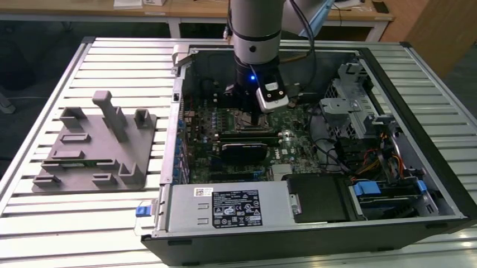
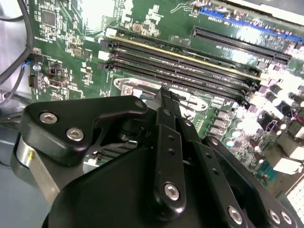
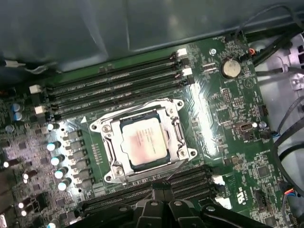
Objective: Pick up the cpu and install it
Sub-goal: 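Install the second cpu locking lever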
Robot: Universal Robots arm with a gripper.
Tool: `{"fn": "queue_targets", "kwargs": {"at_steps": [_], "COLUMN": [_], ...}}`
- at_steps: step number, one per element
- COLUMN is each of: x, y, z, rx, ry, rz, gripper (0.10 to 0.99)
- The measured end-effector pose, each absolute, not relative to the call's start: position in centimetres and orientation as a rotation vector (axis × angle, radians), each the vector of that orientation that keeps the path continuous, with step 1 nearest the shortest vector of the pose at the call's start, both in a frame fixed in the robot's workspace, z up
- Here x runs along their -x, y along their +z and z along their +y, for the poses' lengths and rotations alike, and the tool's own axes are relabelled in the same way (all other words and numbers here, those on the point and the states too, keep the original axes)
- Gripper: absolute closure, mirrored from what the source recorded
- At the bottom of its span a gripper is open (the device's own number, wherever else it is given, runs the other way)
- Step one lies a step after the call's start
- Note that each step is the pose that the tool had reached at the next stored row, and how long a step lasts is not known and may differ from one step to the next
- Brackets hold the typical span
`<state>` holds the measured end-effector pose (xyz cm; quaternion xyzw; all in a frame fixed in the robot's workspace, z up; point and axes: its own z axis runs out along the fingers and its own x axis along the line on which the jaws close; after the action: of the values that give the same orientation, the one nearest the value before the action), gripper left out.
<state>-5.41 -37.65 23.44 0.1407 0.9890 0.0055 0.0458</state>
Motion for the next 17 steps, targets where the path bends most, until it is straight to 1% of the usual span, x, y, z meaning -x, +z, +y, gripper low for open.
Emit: {"fn": "queue_targets", "kwargs": {"at_steps": [8, 17], "x": [5.5, 6.8], "y": [23.0, 22.6], "z": [-37.7, -38.0], "rx": [-0.258, -0.238], "ry": [0.025, 0.026], "rz": [3.04, 3.042], "gripper": [0.98, 0.98]}}
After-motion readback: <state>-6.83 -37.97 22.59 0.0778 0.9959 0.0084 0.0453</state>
